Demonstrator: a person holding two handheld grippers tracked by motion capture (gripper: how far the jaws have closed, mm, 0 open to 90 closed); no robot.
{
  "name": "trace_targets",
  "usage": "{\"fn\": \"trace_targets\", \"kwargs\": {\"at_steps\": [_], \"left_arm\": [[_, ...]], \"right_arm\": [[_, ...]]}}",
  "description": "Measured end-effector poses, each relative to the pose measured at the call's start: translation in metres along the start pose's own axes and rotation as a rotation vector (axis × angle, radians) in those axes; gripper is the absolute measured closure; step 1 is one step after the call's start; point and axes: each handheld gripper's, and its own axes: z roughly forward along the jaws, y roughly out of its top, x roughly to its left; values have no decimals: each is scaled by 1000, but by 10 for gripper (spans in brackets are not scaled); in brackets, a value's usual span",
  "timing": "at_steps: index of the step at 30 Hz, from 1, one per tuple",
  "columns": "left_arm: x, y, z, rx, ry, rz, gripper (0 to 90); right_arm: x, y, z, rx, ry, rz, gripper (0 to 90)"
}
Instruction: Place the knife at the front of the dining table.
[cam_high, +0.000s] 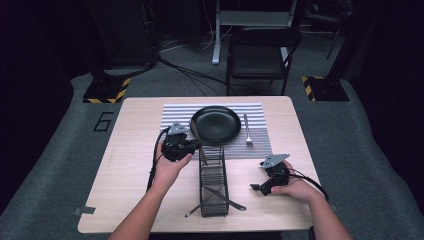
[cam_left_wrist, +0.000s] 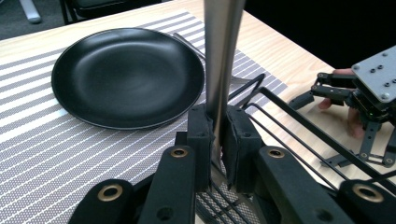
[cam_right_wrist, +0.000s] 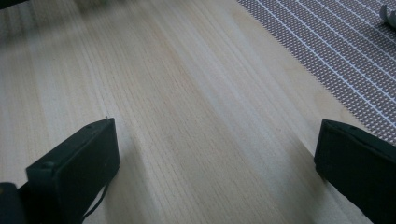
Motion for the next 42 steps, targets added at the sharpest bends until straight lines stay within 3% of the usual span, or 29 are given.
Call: {"fn": "trace_targets", "kwargs": {"at_steps": [9,30,33,42], "left_arm": [[-8,11,-7,6,-4,44,825],[-14,36,-40,-10,-24,47,825],[-15,40,-46,-7,-23,69,825],[-17,47,-57,-16,-25,73,826]], "right_arm": [[0,0,0,0,0,0,0],[0,0,0,0,0,1,0],[0,0,0,0,0,0,0],[0,0,0,2,1,-7,0]]}}
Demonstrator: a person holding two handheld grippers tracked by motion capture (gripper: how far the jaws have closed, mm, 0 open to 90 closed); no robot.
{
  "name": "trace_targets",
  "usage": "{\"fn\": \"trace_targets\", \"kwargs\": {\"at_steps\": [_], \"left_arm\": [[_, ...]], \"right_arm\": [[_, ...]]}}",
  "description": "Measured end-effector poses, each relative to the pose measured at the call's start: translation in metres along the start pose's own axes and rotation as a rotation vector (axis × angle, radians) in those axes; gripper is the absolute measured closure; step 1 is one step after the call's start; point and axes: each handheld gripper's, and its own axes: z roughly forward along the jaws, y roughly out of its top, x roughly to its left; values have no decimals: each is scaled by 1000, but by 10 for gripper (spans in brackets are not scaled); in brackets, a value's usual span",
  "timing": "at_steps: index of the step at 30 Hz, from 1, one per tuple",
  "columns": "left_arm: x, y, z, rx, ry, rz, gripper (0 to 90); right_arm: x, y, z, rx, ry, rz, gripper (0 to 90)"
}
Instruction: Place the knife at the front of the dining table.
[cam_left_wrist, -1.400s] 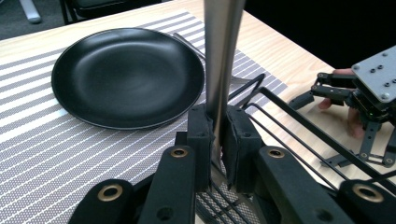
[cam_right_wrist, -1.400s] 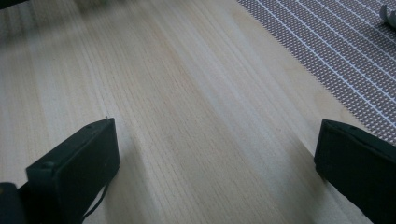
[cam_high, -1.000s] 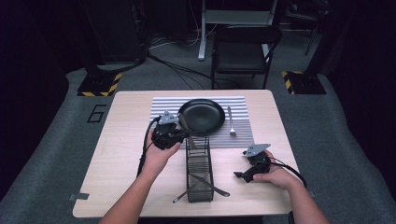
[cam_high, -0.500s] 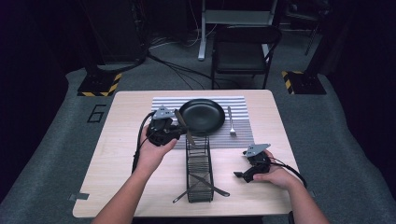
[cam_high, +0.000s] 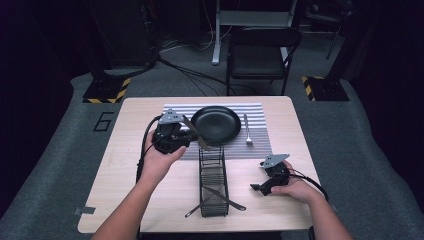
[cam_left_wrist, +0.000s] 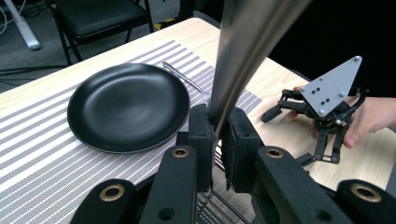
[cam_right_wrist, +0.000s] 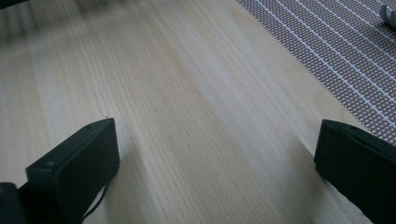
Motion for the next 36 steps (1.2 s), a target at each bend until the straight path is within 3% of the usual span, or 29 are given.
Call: {"fn": "trace_targets", "kwargs": {"at_steps": [28,36], "left_arm": [[23,4,-44,-57,35,-51,827],[33,1,-53,-73,71,-63,827]], "right_arm": [[0,0,0,0,0,0,0],[0,0,0,-3,-1,7,0]]}}
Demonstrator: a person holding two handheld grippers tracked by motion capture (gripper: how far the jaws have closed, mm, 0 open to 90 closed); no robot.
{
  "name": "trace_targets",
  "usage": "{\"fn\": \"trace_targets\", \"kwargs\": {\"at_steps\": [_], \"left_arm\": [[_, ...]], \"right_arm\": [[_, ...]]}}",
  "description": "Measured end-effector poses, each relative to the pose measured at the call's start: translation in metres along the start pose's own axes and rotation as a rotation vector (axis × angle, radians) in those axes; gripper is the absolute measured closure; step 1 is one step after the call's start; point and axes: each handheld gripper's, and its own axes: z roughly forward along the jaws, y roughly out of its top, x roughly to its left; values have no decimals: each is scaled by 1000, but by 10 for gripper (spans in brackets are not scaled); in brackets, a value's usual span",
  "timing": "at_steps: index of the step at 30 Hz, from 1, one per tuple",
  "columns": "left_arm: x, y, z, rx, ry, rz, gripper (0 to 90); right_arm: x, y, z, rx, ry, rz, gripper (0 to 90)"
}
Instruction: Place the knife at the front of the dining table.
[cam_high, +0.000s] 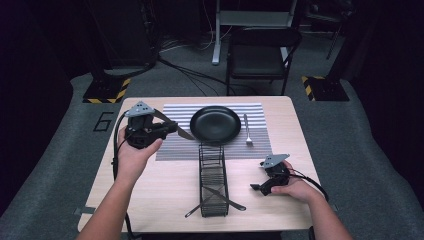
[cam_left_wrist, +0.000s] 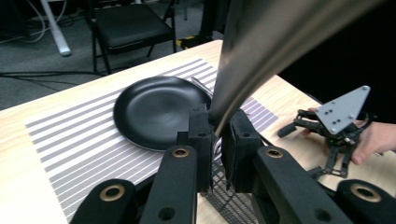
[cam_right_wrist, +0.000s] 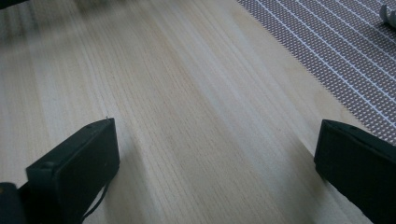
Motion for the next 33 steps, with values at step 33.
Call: {"fn": "trace_targets", "kwargs": {"at_steps": [33], "left_arm": [[55,-54,45,22,135,-92,826]], "right_arm": [[0,0,0,3,1,-7,0]]}}
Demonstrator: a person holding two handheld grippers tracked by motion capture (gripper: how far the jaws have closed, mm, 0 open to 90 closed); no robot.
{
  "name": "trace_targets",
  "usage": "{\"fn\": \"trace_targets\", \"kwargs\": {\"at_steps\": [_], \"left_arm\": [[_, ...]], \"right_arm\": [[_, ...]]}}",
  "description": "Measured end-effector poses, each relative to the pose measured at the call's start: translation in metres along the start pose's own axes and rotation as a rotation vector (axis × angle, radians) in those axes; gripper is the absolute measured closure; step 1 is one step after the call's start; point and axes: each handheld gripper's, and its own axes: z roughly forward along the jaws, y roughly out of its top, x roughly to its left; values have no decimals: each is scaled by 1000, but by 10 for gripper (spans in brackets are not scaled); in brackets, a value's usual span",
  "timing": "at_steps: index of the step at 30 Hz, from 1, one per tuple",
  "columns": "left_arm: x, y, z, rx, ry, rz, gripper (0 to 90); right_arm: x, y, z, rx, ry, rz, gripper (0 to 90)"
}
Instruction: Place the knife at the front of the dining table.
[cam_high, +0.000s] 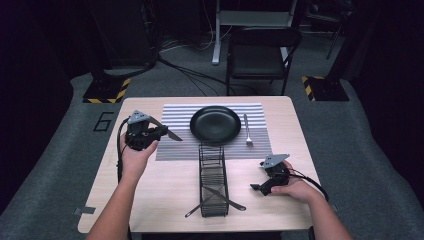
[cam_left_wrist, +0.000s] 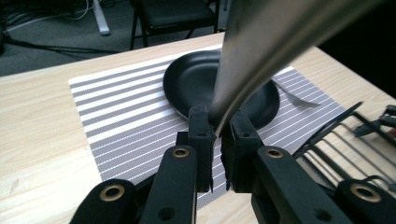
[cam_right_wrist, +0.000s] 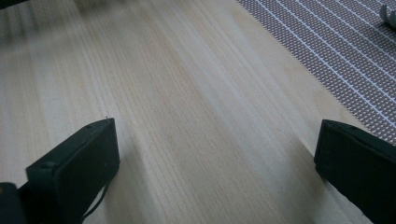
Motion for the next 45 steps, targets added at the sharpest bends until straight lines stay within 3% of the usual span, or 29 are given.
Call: {"fn": "trace_targets", "kwargs": {"at_steps": [12,29,36,45], "left_arm": [[12,-15,11,29,26,-24,826],[17,-33,15,73,43,-31,826],[22,-38,19,98,57,-29,826],[25,-36,24,97,73,-40,822]], "right_arm": [[0,0,0,0,0,0,0],[0,0,0,0,1,-1,0],[0,0,0,0,0,0,0],[0,0,0,0,1,0,0]]}}
